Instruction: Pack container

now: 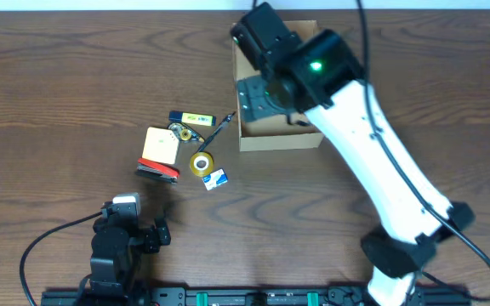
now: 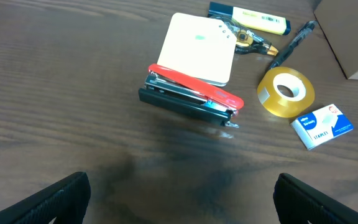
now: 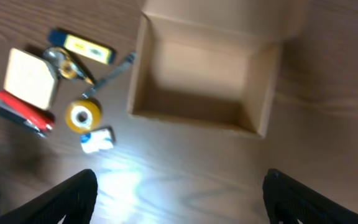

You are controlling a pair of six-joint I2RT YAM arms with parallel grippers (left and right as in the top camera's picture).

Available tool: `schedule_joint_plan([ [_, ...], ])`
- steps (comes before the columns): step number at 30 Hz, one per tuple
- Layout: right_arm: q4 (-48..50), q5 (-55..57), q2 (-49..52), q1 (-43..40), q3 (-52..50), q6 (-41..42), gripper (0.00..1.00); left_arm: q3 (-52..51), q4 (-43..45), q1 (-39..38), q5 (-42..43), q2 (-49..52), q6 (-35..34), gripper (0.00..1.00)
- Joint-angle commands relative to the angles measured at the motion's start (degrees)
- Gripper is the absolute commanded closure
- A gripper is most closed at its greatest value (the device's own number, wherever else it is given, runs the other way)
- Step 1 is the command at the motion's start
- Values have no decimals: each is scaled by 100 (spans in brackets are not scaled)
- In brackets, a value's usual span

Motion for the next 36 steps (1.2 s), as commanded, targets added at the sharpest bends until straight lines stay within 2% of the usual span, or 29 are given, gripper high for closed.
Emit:
schedule_joint_plan([
  [1,-450,632,-649,229,166,254,12,-59,-46,17,-83,-33,0,5],
  [7,-490,754,-1622,710,-876,428,1,-59,-46,17,-83,-33,0,5],
  [15,-468,649,-2990,933,-3045,1801,1,-59,-46,17,-83,-33,0,5],
  [19,-282,732,-3604,964,-3707,2243,1,-59,-46,17,-83,-33,0,5],
  [30,487,964,-4804,953,-5023,2188,1,-59,-46,17,-83,-33,0,5],
  [36,772,874,-5265,953,-5152,1622,1,-59,-46,17,-83,-33,0,5],
])
